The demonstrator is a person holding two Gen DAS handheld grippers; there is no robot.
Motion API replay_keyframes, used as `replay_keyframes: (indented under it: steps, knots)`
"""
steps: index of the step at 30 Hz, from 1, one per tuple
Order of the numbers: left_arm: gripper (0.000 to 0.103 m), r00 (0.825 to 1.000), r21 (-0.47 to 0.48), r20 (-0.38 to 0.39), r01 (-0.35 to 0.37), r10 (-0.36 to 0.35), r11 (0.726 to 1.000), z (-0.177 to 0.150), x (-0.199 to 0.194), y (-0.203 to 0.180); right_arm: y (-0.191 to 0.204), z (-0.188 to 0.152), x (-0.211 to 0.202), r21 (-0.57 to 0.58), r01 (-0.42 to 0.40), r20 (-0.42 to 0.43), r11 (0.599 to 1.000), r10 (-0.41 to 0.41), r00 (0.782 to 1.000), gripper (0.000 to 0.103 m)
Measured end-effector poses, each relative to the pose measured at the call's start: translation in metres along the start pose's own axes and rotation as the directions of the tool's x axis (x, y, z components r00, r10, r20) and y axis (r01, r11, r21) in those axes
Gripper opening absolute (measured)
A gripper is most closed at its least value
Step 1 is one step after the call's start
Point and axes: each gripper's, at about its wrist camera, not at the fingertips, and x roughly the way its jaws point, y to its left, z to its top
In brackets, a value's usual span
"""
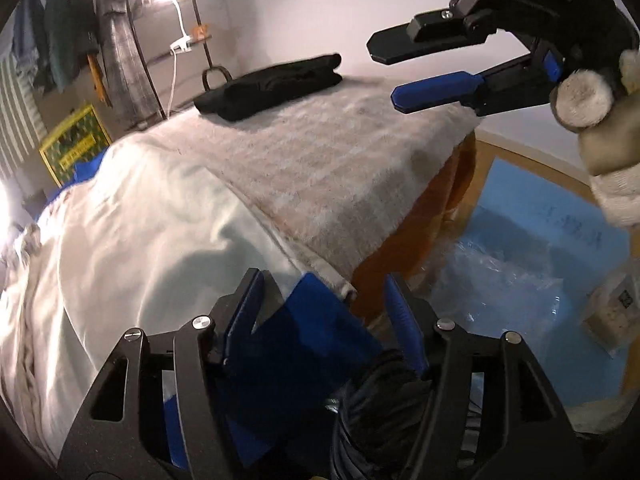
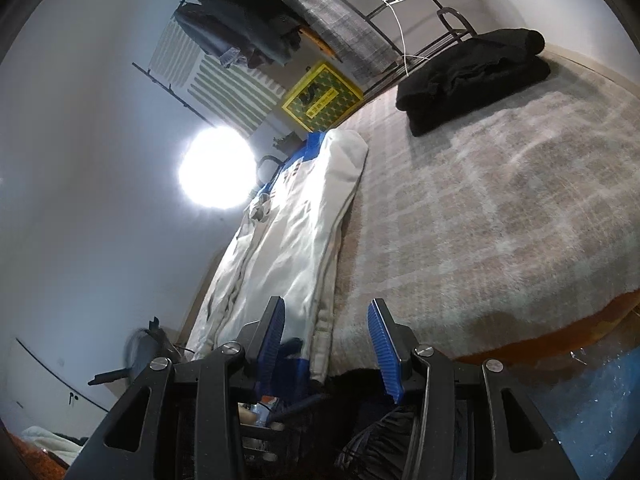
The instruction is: Fold large clothes
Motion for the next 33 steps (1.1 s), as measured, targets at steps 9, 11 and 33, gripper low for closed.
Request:
replay_keyframes:
  steps: [9, 11, 33]
  knots:
    - [0.014, 0.985, -0.213, 0.071, 0.170, -0.159, 0.962, 0.004, -0.027, 0.049, 0.005, 0.015, 0.003, 0.013, -0.007, 0.008, 1.000, 0.007, 1.000, 0.047]
    - [0.013, 0.970, -0.307, 0.117, 0.240, -0.214, 0.921, 0.005, -0.039, 0.068, 0.009, 0.022, 0.013, -0.001, -0.019, -0.001, 1.000, 0.019, 1.000, 0.049]
    - [0.013, 0.929, -0.482, 0.248, 0.365, -0.275, 0.797, -0.013, -0.062, 0.109, 0.006, 0.123, 0.262, 0.147, 0.070, -0.245, 0.987, -0.032, 0.969, 0.008]
